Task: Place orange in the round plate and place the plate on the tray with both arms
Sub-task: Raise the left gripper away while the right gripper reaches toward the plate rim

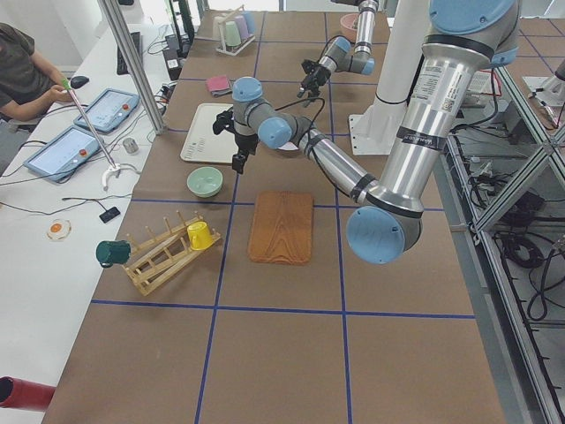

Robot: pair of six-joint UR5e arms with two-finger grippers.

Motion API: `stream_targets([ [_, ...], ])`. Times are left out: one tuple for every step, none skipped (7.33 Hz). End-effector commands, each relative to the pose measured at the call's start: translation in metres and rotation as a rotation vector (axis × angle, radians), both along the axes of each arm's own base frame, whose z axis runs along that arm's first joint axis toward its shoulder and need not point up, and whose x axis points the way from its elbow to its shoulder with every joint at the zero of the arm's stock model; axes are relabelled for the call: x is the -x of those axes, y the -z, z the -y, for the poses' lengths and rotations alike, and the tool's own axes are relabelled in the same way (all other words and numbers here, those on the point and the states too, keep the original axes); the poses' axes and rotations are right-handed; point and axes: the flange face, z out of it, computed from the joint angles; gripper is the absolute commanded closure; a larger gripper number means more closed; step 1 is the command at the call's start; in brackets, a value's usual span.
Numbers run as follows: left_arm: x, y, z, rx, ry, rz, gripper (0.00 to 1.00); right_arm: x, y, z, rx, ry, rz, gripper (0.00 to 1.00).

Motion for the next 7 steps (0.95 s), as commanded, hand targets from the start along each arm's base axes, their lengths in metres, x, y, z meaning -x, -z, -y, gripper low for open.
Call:
stream_targets([
  [0.001, 0.001, -0.001, 0.0, 0.004, -0.002, 0.01, 0.011, -0.004, 0.017, 0.09, -0.038, 0.05, 0.01],
  [0.001, 0.002, -0.001, 0.004, 0.007, -0.004, 0.01, 0.029, -0.006, 0.029, 0.098, -0.061, 0.039, 0.01],
  [0.002, 0.004, -0.002, 0.002, 0.006, -0.007, 0.01, 0.043, -0.002, 0.038, 0.1, -0.073, 0.034, 0.01],
  [0.002, 0.003, -0.002, 0.001, 0.007, -0.006, 0.01, 0.043, -0.001, 0.039, 0.101, -0.072, 0.038, 0.01],
  [0.002, 0.003, -0.002, 0.001, 0.007, -0.006, 0.01, 0.044, -0.001, 0.038, 0.1, -0.071, 0.037, 0.02],
  [0.002, 0.003, -0.002, 0.001, 0.007, -0.006, 0.01, 0.044, -0.003, 0.04, 0.1, -0.074, 0.034, 0.07],
  [0.002, 0.003, -0.002, 0.001, 0.007, -0.006, 0.01, 0.043, -0.003, 0.042, 0.101, -0.079, 0.032, 0.19],
])
